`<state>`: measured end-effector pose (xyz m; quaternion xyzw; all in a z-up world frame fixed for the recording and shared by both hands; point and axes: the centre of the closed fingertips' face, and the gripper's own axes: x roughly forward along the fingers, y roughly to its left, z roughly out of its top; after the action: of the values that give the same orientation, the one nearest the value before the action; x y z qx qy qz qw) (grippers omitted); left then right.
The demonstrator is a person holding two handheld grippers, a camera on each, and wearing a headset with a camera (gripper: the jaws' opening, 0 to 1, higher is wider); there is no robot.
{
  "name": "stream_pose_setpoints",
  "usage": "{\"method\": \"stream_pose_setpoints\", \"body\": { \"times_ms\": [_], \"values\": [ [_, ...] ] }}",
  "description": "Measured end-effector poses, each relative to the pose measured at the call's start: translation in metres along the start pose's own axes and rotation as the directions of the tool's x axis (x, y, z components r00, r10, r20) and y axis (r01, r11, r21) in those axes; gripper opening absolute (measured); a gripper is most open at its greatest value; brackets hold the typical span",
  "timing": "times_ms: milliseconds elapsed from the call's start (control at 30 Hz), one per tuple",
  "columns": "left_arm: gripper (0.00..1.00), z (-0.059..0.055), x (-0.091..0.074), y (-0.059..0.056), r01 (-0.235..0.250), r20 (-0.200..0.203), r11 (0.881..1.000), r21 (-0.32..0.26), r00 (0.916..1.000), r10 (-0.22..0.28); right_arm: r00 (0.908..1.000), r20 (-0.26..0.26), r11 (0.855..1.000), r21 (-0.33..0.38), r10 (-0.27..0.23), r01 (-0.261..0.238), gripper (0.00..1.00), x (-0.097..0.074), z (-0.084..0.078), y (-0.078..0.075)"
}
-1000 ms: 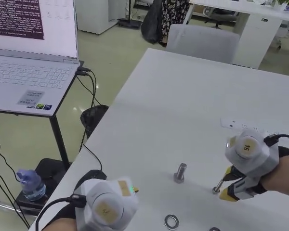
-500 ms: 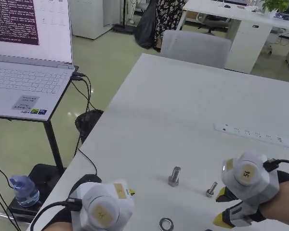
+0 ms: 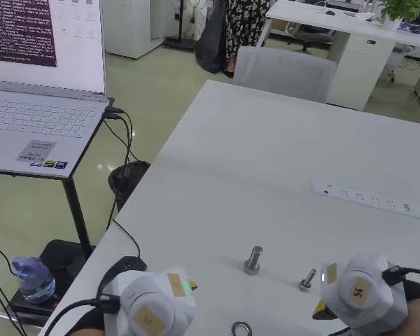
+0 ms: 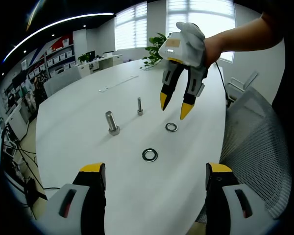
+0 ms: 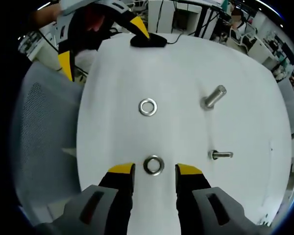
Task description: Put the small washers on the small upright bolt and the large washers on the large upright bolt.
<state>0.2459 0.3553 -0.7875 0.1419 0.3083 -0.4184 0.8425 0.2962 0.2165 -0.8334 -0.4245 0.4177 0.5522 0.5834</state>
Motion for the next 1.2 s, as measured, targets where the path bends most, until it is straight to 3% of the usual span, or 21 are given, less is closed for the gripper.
{"method": "stream_pose_setpoints", "body": {
  "times_ms": [433,1200],
  "values": [
    [0.83,-0.003,0.002,0.002,0.006,-0.009,1.000,-0.003,0.9999,-0.006,0.9998,-0.015,0.999,0.034,0.016,-0.016,0.34,0.033,-0.011,0.003],
    [0.81,-0.007,0.004,0.003,0.009,-0.010,1.000,-0.017,0.9999,-0.009,0.9996,-0.028,0.998,0.055,0.011,-0.010,0.31,0.042,-0.019,0.002]
  ]
}}
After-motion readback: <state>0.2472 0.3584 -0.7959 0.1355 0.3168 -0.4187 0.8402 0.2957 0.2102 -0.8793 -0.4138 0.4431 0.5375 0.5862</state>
